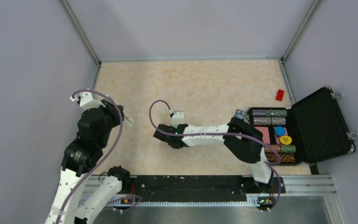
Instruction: Load the batteries into the remote control
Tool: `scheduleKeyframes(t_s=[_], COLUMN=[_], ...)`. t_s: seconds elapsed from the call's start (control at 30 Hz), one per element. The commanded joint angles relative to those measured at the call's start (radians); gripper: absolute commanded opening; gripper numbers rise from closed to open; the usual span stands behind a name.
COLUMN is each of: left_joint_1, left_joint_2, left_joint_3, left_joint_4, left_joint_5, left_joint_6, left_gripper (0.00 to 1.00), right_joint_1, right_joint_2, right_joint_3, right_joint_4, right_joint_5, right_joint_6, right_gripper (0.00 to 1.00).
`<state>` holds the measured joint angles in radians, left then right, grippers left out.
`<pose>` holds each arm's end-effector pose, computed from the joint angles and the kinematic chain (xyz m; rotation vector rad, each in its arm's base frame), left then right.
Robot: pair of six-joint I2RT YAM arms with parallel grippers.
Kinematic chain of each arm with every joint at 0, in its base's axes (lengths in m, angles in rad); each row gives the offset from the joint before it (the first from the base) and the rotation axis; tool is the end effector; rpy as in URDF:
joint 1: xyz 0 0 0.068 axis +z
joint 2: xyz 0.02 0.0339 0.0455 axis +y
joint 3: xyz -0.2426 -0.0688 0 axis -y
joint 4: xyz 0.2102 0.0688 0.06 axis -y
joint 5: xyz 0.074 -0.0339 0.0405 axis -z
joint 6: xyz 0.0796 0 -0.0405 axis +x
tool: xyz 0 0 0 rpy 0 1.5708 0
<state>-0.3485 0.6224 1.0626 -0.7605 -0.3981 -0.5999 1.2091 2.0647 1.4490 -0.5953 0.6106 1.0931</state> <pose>0.1302 -0.0145 0.3524 -0.5006 1.8065 -0.2785 0.1808 0.3489 0.1244 -0.0018 2.4469 0.0920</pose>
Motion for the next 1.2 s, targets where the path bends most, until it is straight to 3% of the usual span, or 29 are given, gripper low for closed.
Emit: scheduleKeyframes(t_s=[0.0,0.23,0.5,0.9,1.17], left_joint_1=[0.002,0.005,0.004,0.002,-0.001], left_joint_2=[0.016,0.066,0.148,0.285,0.379], left_joint_3=[-0.031,-0.131,-0.283,-0.441,-0.503], left_joint_4=[0.091,0.238,0.593,0.996,1.148], left_joint_5=[0.052,0.314,0.727,1.041,1.147], left_joint_6=[-0.009,-0.055,-0.141,-0.502,-0.609], left_gripper=[0.0,0.0,0.0,0.0,0.0], right_joint_1=[-0.028,-0.108,-0.187,-0.189,-0.186], right_joint_2=[-0.198,-0.568,-0.87,-0.843,-0.76], right_joint_3=[-0.169,-0.372,-0.307,-0.089,-0.002], right_joint_4=[0.105,0.152,0.109,-0.014,-0.138], right_joint_5=[-0.083,-0.148,-0.235,-0.513,-0.604], right_joint_6=[-0.101,-0.264,-0.431,-0.443,-0.367], right_gripper=[0.01,0.01,0.01,0.01,0.01])
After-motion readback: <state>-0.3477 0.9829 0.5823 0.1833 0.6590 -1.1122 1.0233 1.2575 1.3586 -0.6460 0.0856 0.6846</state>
